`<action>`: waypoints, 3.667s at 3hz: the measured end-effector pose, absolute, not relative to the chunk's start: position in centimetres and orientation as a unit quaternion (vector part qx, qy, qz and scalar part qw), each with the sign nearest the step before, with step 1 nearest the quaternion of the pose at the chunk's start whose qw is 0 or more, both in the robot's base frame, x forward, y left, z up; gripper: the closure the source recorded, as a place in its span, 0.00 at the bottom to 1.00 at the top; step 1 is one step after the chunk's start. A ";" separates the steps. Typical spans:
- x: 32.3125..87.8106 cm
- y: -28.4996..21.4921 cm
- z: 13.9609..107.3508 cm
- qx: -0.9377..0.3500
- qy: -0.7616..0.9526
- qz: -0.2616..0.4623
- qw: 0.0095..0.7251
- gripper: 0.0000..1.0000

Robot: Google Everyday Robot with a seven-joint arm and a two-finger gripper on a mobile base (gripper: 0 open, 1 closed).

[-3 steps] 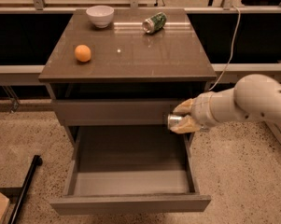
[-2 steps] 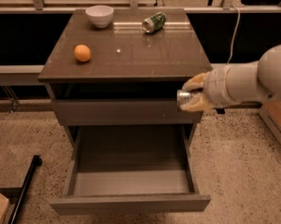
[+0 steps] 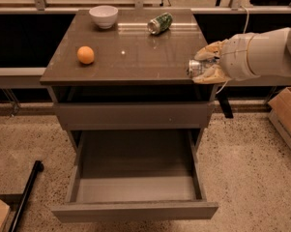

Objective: Pick redbull can from middle drawer and place on counter

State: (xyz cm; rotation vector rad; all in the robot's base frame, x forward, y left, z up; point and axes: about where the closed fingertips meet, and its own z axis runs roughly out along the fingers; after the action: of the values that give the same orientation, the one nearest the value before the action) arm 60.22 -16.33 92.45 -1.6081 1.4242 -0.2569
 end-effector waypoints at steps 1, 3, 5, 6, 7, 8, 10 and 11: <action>60.2 -16.3 92.4 -0.656 0.581 -0.105 0.470 1.00; 61.6 -14.7 91.3 -0.609 0.606 -0.090 0.504 1.00; 70.1 -9.6 91.0 -0.587 0.568 -0.083 0.571 1.00; 72.8 -7.7 90.7 -0.595 0.552 -0.075 0.580 1.00; 76.0 -6.0 90.2 -0.599 0.540 -0.064 0.588 0.81; 78.4 -4.8 90.5 -0.599 0.527 -0.060 0.599 0.59; 79.6 -3.6 90.8 -0.600 0.517 -0.054 0.609 0.05; 79.6 -3.5 90.8 -0.600 0.517 -0.053 0.609 0.00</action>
Offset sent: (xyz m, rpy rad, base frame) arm -0.0034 0.0084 -0.0209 0.0680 0.0524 -0.0675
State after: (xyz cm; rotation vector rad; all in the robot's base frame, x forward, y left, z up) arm 79.61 -3.49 90.79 -1.3858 1.1932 -0.1230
